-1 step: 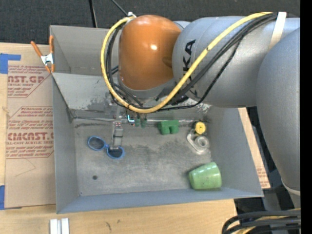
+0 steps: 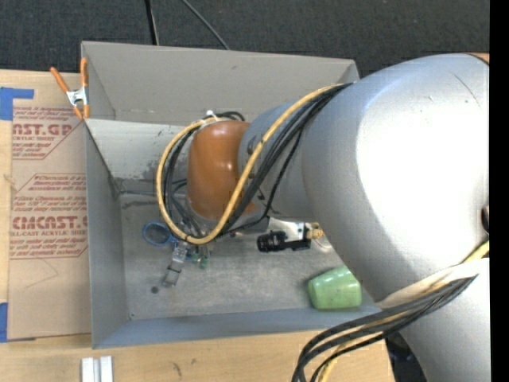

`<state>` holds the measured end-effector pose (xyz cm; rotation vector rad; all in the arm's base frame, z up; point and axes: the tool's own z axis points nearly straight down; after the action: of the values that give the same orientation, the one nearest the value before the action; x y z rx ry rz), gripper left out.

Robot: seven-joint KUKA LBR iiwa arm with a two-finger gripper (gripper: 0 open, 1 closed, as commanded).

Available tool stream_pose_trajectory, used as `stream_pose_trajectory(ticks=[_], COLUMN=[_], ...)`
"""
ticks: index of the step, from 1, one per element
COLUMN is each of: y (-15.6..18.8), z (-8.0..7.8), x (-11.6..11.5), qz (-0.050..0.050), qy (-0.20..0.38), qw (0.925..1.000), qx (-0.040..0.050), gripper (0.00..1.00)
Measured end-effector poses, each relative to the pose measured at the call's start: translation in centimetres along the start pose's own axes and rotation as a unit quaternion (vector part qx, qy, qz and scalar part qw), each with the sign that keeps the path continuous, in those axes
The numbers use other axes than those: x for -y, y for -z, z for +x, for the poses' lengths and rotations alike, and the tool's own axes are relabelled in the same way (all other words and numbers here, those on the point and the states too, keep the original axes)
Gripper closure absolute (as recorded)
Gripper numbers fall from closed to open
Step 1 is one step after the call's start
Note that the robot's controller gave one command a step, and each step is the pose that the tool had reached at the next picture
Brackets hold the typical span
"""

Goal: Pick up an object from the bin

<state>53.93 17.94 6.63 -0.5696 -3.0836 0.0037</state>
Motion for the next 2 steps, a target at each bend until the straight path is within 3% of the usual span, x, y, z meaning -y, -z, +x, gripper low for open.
stream_pose_trajectory(ticks=[1, 2], y=[3.4, 6.0], z=[-0.2, 0.1], x=[1.2, 0.6], qz=[-0.002, -0.003], qy=[-0.063, -0.155], qw=[0.998, 0.988], qx=[0.0029, 0.003], gripper=[0.0, 0.0])
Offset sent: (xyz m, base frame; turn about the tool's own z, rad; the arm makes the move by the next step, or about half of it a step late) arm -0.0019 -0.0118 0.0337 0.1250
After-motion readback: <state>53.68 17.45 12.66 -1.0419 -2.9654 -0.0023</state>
